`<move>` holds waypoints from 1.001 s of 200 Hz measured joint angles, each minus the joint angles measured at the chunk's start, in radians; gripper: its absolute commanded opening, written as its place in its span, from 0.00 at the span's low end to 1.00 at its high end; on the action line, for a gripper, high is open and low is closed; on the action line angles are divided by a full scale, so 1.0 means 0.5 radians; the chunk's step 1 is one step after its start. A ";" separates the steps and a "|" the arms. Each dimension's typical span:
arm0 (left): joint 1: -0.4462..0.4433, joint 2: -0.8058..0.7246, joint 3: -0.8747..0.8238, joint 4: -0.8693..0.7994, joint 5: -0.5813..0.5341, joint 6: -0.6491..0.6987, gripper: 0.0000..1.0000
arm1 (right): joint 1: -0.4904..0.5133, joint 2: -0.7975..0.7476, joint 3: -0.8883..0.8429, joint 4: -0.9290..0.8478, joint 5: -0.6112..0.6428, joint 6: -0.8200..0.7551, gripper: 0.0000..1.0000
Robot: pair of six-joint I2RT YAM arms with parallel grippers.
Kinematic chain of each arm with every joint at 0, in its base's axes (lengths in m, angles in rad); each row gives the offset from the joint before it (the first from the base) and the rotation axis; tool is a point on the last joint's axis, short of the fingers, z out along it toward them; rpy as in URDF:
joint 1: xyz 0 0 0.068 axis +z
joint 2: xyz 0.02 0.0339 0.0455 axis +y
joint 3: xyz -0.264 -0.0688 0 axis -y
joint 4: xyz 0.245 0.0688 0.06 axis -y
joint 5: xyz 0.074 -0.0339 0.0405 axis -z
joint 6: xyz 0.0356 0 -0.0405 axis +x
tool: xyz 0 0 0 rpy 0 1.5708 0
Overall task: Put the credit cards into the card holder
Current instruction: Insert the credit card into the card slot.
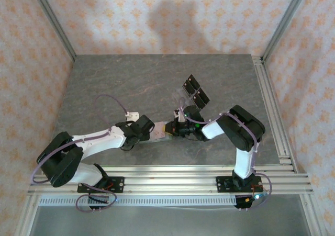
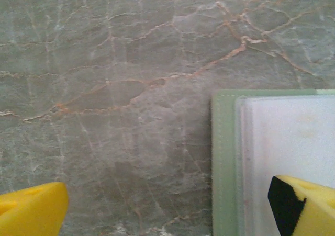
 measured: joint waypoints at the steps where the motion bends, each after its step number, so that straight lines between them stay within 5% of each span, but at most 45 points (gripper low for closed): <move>1: 0.002 0.000 -0.001 0.000 0.000 0.000 1.00 | 0.000 0.000 0.000 0.000 0.000 0.000 0.00; 200: 0.015 0.044 -0.072 0.023 0.002 -0.062 0.99 | -0.043 -0.086 -0.038 0.005 -0.012 0.053 0.00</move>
